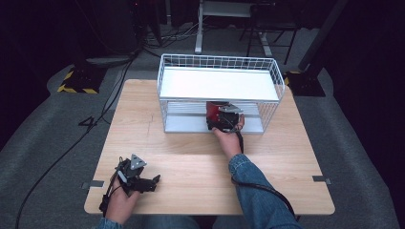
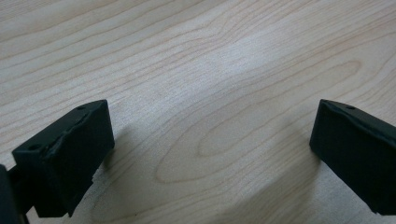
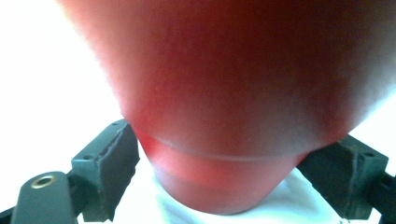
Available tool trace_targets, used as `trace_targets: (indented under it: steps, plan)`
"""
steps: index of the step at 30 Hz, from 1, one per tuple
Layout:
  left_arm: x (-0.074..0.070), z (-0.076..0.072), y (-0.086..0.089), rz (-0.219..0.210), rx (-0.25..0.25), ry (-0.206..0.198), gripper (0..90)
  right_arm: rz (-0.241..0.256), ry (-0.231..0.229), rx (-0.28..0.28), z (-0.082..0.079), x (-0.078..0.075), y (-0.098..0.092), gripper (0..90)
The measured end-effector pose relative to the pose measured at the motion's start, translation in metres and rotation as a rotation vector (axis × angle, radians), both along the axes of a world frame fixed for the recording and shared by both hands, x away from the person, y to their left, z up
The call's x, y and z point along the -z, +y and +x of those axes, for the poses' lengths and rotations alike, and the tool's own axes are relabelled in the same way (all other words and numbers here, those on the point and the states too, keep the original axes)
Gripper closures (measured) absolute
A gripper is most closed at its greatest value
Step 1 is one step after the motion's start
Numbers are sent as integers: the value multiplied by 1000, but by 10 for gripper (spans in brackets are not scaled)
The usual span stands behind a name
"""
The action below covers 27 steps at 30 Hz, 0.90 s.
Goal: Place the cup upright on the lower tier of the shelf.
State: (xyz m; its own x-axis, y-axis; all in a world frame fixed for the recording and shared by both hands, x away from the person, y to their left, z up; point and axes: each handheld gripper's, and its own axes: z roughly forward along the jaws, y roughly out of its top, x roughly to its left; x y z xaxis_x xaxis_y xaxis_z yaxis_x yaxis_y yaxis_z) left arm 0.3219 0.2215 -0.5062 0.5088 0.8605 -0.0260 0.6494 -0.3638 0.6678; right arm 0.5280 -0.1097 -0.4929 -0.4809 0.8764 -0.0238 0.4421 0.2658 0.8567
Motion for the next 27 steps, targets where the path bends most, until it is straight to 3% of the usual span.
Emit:
trace_targets:
  steps: [8,15,16,27]
  plan:
    - [0,0,0,1,1,1,3,50,16,-8,-10,-4,-7,156]
    - [0,0,0,2,0,2,2,44,16,-39,-21,-13,-14,157]
    - [0,0,0,2,1,2,2,68,25,-48,-27,-17,-17,157]
    - [0,1,0,5,5,-1,2,106,17,-123,-54,-37,-38,157]
